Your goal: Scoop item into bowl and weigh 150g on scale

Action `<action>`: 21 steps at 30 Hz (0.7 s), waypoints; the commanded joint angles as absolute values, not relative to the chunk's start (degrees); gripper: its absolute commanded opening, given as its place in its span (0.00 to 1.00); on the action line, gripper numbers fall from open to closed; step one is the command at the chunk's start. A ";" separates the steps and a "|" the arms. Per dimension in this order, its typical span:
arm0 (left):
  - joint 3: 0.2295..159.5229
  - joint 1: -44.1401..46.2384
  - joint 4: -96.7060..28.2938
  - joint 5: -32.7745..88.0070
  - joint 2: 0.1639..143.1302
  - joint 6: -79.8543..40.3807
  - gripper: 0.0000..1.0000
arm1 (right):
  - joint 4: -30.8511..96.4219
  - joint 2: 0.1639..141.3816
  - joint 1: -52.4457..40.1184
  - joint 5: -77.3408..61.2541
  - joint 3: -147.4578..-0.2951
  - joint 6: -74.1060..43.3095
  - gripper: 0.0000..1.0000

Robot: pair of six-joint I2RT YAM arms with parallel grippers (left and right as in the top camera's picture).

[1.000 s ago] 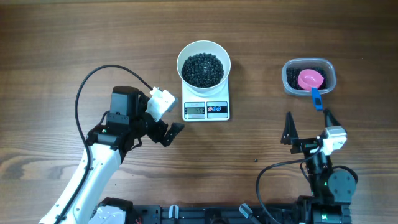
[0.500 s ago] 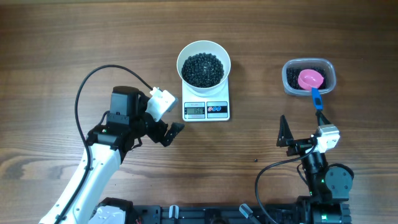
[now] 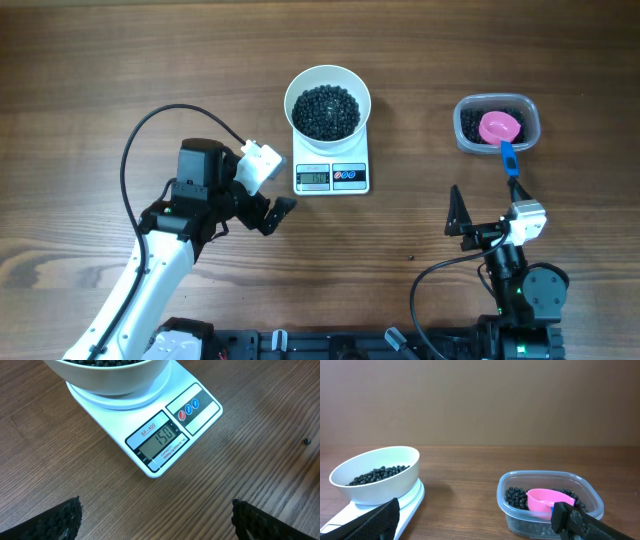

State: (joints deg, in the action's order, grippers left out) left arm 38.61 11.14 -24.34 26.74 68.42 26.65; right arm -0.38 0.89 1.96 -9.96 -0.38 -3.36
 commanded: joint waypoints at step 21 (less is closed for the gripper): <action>23.64 10.94 -4.89 1.69 41.87 6.72 1.00 | -0.56 0.21 1.67 -8.78 -0.30 -3.42 1.00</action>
